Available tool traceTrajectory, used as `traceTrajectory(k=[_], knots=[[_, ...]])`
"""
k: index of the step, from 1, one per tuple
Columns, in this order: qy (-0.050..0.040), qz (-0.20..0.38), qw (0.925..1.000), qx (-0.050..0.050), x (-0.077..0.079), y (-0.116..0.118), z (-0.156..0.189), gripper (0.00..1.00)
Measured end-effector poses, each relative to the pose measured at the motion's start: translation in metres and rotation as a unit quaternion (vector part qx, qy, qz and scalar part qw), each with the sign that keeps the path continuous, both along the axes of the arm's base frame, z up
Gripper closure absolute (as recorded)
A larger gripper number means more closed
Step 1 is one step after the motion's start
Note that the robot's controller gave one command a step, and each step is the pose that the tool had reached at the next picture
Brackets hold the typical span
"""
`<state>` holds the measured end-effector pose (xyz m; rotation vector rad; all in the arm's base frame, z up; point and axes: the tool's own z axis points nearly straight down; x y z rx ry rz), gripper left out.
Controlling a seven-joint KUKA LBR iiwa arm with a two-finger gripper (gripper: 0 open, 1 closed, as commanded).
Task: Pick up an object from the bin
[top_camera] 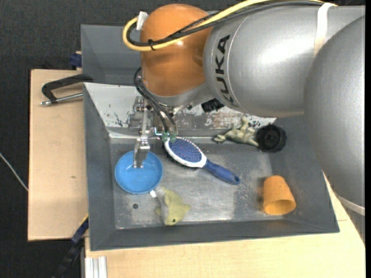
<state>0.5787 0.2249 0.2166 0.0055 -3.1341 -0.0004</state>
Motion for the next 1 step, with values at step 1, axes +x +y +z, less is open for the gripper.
traceTrajectory(k=[1], knots=[[-0.0065,0.065,0.9979,0.002,-0.0385,0.0045,-0.146,0.0]])
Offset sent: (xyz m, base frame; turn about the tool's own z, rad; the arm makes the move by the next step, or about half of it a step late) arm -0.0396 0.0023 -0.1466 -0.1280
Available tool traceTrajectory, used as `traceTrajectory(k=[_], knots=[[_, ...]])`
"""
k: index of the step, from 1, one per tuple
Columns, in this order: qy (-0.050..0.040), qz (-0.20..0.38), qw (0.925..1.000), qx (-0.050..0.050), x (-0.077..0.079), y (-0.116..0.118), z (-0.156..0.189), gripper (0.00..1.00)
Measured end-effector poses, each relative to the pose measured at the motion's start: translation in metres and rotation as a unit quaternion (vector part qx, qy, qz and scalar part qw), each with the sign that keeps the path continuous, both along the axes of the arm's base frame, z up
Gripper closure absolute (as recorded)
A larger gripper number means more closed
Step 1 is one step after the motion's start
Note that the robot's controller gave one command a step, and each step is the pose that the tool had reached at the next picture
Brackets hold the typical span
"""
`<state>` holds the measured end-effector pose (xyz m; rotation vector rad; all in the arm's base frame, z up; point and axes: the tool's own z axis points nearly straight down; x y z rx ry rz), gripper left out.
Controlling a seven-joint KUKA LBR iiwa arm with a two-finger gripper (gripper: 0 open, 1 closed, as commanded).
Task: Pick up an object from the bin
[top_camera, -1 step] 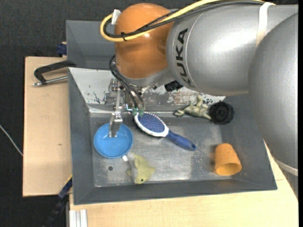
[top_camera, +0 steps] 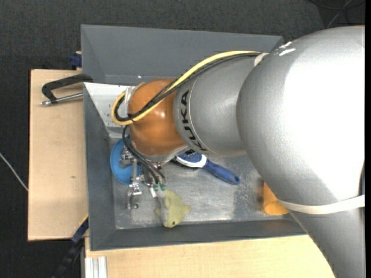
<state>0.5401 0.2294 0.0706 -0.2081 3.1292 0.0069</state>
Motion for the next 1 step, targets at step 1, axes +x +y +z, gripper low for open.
traceTrajectory(k=[1], knots=[[0.0,-0.07,0.9976,0.0,-0.0083,0.0007,0.0313,0.0]])
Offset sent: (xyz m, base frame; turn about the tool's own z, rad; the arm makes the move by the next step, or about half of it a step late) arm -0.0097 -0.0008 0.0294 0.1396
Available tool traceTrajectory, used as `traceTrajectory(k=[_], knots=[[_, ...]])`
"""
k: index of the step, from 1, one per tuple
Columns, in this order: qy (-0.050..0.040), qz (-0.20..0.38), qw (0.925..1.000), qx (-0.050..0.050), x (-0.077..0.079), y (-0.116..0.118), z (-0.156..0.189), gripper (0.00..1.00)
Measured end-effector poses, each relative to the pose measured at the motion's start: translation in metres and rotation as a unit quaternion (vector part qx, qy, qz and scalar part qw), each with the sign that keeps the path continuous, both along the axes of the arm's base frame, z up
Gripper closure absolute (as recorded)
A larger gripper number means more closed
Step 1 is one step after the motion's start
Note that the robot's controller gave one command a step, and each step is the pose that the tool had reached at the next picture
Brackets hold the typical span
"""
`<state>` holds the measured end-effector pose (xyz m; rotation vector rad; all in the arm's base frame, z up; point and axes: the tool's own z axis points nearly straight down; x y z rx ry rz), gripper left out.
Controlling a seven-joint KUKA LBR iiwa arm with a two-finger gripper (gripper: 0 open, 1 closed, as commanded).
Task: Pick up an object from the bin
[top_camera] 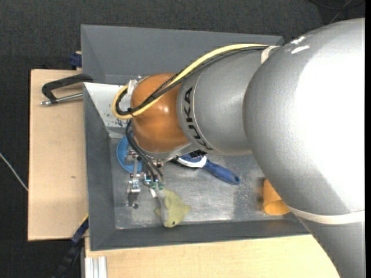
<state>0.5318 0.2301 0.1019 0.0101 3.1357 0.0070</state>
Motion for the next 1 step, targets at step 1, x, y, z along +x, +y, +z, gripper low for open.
traceTrajectory(k=[1], knots=[[0.0005,-0.114,0.9935,0.0,0.0406,-0.0009,-0.0008,0.0]])
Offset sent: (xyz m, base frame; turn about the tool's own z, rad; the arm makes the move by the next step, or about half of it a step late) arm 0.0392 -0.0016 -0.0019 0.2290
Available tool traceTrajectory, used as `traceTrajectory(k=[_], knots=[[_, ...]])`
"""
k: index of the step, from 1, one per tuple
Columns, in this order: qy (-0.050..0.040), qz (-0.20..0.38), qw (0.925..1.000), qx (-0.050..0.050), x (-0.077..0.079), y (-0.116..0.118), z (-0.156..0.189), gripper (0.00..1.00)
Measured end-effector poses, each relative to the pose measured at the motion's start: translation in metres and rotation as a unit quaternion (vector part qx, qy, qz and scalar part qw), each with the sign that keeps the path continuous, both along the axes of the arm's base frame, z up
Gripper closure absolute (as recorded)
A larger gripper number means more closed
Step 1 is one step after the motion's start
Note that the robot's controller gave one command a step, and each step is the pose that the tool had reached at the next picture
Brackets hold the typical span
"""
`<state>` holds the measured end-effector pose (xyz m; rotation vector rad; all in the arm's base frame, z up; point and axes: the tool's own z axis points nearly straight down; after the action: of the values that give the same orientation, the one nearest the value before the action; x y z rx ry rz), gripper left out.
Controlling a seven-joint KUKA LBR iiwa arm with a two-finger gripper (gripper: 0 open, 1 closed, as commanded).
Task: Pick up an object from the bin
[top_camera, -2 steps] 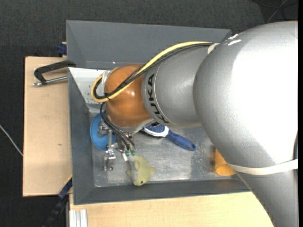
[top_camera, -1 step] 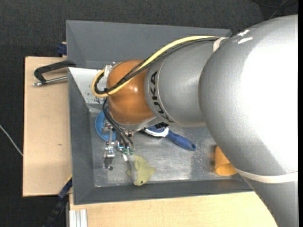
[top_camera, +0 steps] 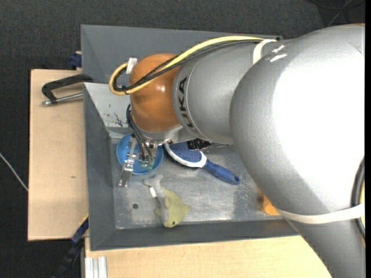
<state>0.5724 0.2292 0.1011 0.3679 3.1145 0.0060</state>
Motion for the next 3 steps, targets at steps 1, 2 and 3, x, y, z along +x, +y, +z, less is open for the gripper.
traceTrajectory(k=[1,2,3], knots=[[0.0008,-0.052,0.9986,0.001,0.0002,-0.0195,-0.0282,0.0],[0.001,-0.051,0.9987,0.001,0.0013,-0.0177,-0.0264,0.0],[0.001,-0.051,0.9987,0.002,0.0019,-0.0163,-0.0235,1.0]])
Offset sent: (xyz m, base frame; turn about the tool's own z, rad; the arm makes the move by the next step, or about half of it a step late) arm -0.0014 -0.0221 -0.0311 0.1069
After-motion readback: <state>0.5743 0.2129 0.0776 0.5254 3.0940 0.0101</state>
